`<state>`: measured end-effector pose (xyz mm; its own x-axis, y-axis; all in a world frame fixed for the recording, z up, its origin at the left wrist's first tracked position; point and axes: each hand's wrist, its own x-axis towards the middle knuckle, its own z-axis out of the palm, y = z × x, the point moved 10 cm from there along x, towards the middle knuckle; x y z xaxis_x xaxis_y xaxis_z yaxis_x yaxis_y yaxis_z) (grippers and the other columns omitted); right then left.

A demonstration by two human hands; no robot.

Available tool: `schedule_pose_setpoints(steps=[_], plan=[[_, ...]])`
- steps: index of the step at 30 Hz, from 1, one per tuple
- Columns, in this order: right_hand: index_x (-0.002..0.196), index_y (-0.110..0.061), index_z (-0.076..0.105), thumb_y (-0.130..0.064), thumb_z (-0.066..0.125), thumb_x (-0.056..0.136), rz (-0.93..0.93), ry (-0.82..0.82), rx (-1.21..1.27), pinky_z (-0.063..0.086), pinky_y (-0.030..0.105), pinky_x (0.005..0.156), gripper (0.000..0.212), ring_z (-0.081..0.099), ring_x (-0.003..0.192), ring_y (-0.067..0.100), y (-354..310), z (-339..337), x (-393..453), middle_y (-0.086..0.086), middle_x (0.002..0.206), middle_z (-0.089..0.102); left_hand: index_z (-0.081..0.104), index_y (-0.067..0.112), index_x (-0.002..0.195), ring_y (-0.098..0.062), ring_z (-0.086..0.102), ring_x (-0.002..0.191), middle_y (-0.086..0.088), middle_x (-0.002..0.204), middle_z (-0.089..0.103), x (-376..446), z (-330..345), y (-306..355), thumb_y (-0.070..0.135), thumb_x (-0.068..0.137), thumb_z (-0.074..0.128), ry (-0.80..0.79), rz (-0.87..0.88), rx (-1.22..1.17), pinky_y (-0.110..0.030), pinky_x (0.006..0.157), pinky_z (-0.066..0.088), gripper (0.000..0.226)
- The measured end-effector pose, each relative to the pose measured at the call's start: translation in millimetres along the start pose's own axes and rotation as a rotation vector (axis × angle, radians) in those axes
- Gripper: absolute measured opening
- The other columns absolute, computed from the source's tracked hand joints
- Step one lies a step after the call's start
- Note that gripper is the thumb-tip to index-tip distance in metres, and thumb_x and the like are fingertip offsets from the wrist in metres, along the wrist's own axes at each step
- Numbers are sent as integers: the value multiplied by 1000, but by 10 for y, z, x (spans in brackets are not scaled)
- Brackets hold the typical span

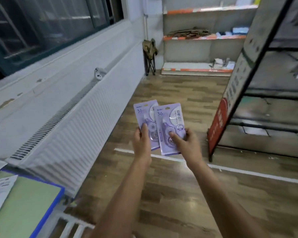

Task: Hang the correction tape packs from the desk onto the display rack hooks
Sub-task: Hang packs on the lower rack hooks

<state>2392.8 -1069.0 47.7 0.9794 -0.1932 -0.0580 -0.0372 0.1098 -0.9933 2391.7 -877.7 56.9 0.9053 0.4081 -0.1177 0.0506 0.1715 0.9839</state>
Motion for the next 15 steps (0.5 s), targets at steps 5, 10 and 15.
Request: schedule_pose_setpoints(steps=[5,10,15], plan=[[85,-22,58,-22,78,76,-80,218,-56,55,38,76,21,68,75,10,-306,-1039,68,-5,83,71,64,18,89,-20,64,83,-5,92,70,-214,1057,-38,23,88,68,-209,23,34,-44,81,54,7],[91,-20,58,-24,77,77,-115,382,-77,53,48,85,23,69,85,24,-527,-1882,202,4,90,72,63,20,83,-13,62,75,4,81,69,-279,1927,-73,21,87,68,-326,24,40,-38,76,52,6],[91,-20,58,-23,75,78,-139,529,-77,51,53,86,22,68,87,28,-683,-2669,518,7,90,72,65,24,85,-7,64,76,11,82,71,-249,2858,-102,25,86,68,-464,47,26,-32,77,51,4]])
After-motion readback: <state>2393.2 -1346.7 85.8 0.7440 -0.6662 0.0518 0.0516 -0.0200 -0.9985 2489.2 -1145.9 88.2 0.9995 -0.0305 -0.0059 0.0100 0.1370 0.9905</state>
